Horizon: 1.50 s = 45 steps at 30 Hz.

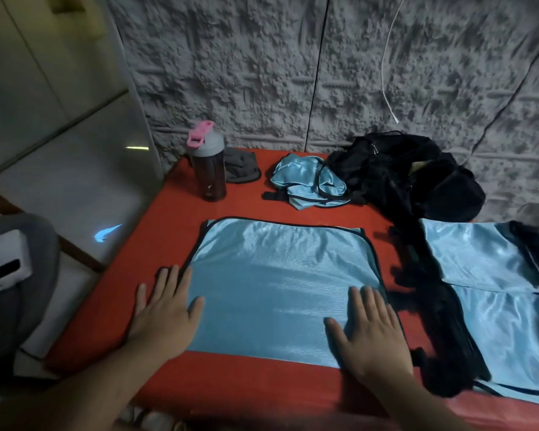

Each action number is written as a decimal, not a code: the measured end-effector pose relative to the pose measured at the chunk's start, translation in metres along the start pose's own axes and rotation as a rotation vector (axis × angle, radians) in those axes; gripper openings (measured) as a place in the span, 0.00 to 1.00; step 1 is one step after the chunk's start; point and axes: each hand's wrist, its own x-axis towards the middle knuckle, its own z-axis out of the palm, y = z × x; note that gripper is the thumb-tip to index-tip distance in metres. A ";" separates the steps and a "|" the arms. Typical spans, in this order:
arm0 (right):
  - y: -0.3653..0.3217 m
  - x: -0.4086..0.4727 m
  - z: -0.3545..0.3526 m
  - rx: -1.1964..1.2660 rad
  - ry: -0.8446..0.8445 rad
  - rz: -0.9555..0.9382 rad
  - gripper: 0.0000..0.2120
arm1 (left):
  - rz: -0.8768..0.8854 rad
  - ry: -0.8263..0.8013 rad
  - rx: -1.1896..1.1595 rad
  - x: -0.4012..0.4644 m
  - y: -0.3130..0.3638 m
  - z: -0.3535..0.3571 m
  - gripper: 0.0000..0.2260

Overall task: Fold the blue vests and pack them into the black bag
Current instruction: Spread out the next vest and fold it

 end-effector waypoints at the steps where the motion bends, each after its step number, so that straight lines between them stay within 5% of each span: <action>1: 0.003 0.003 -0.003 -0.008 -0.006 0.016 0.47 | -0.009 -0.012 -0.007 0.001 -0.001 0.000 0.33; 6: 0.009 0.024 -0.020 -0.014 -0.099 0.027 0.47 | -0.051 -0.150 -0.021 0.010 0.011 -0.018 0.33; 10: -0.004 0.057 -0.047 0.116 -0.025 -0.126 0.39 | 0.034 -0.001 -0.022 0.030 0.037 -0.043 0.39; 14: -0.022 0.113 -0.038 0.225 0.026 -0.189 0.35 | 0.225 0.128 -0.223 0.068 0.084 -0.048 0.30; 18: -0.032 0.145 -0.006 0.154 -0.029 -0.210 0.31 | 0.321 0.069 -0.215 0.099 0.119 -0.024 0.24; 27: -0.006 0.158 0.007 -0.020 -0.010 -0.064 0.38 | 0.058 0.040 -0.069 0.118 0.091 0.002 0.30; 36: 0.010 0.166 0.007 -0.015 0.019 0.000 0.35 | -0.106 -0.015 -0.068 0.120 0.052 -0.006 0.27; 40: 0.010 0.174 0.005 0.011 0.086 -0.011 0.35 | -0.114 -0.059 -0.064 0.123 0.051 -0.009 0.26; 45: -0.038 0.153 -0.010 0.026 0.020 -0.158 0.31 | 0.017 0.091 -0.008 0.112 0.079 -0.018 0.27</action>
